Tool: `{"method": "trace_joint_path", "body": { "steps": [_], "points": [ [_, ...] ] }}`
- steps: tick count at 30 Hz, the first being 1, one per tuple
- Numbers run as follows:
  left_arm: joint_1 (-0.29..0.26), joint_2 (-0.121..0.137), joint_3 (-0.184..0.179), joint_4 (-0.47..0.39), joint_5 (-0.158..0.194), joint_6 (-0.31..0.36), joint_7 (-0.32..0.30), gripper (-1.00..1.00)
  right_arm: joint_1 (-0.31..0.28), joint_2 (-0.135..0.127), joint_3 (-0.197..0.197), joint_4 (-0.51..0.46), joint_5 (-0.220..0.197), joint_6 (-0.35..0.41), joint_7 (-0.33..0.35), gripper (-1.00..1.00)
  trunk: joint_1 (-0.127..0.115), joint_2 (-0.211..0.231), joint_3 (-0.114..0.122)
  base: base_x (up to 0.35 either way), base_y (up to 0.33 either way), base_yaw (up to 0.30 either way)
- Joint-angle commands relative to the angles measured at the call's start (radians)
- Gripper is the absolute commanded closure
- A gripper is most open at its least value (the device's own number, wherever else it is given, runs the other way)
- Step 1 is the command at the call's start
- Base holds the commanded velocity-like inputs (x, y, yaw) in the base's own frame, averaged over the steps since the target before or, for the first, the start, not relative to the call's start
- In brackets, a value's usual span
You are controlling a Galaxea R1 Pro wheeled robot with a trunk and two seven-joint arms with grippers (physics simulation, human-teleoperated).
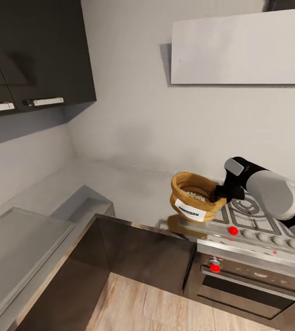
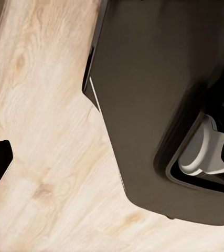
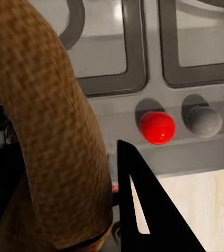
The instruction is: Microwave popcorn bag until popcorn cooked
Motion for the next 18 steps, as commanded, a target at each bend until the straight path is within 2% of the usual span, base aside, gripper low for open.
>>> {"method": "trace_joint_path", "body": {
  "steps": [1,18],
  "points": [
    [0.000,0.000,0.003,-0.001,0.001,0.000,0.000,-1.00,-0.002,-0.001,-0.003,0.002,-0.009,-0.002,-0.010,1.00,0.001,-0.002,-0.001,0.000,0.000,-0.281],
    [0.000,0.000,0.003,-0.001,0.001,0.000,0.000,-1.00,-0.002,-0.010,-0.003,0.002,-0.009,-0.003,-0.010,1.00,0.001,-0.002,0.013,0.000,0.000,-0.280]
  ]
}}
